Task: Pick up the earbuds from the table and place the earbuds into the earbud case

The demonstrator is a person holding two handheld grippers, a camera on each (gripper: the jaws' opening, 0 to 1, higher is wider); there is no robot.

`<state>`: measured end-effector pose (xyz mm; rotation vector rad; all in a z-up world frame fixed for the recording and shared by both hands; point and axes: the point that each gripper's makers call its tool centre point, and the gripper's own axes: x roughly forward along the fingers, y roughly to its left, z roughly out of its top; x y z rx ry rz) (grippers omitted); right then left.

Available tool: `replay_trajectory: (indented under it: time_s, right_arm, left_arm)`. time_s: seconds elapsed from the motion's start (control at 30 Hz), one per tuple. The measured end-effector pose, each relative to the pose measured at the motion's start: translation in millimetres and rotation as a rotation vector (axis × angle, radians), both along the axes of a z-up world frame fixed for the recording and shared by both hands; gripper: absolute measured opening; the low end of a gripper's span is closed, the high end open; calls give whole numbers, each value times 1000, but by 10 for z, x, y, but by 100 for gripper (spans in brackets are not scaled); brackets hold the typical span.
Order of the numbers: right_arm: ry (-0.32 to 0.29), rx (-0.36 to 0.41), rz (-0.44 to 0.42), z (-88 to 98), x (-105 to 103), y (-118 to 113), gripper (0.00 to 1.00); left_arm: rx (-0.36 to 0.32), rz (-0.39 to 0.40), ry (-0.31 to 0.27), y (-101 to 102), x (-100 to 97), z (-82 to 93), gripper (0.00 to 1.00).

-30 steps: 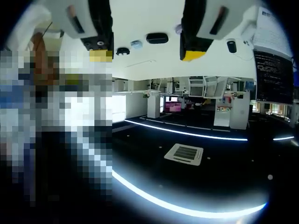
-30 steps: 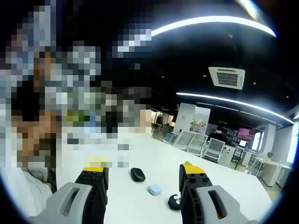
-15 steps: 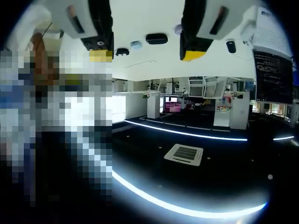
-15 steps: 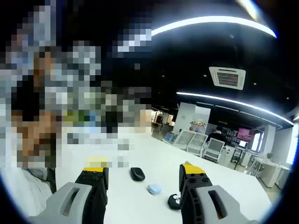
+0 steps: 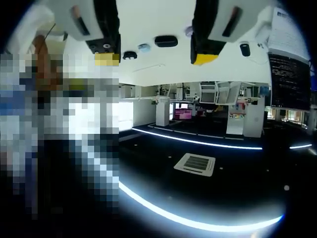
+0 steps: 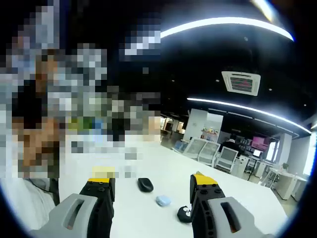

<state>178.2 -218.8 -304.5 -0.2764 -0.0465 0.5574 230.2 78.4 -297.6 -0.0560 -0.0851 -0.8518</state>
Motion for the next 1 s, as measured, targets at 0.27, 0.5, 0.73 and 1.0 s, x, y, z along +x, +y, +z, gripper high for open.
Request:
replay_trajectory:
  time_s: [0.27, 0.5, 0.73, 1.0]
  right_arm:
    - [2, -9, -2, -11, 7, -3, 59]
    - [1, -14, -1, -10, 9, -8, 59]
    - [4, -18, -2, -23, 16, -13, 59]
    - [4, -22, -2, -22, 14, -15, 59]
  left_arm:
    - [-4, 3, -1, 6, 0, 8, 58]
    - [-1, 2, 1, 3, 10, 4, 58]
    - [0, 4, 1, 0, 13, 0, 57]
    - [26, 9, -3, -29, 9, -37, 58]
